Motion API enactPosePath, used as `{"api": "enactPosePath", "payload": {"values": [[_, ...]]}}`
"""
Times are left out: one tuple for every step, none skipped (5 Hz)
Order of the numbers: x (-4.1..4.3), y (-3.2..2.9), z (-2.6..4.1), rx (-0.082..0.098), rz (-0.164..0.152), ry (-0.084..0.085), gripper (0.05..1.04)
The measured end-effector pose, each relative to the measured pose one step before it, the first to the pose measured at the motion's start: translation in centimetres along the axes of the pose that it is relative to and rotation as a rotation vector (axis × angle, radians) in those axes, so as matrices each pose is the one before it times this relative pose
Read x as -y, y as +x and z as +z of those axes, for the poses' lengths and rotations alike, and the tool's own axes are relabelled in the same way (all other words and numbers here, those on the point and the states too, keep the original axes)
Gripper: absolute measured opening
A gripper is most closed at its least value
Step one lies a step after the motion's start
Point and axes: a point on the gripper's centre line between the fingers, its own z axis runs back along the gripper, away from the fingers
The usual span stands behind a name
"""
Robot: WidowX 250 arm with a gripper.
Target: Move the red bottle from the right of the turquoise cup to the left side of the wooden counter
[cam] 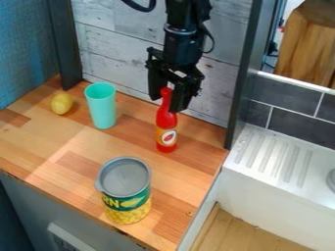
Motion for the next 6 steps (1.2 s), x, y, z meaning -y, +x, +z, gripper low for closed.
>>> {"api": "enactPosePath", "payload": {"values": [[0.148, -0.007, -0.046, 0.0026, 0.0062, -0.0196, 0.437], [-0.61, -0.317, -0.032, -0.0095, 0.0168, -0.0036, 0.342], [-0.279, -0.278, 0.04, -0.0107, 0.0108, -0.0032, 0.342], [-1.019, -1.533, 3.279, 0.0614, 0.0425, 0.0128, 0.342], [-4.125, -4.975, 2.2, 0.0261, 0.1712, 0.0267, 0.342], [-4.349, -3.083, -0.241, -0.0631, 0.1642, -0.0016, 0.342]]}}
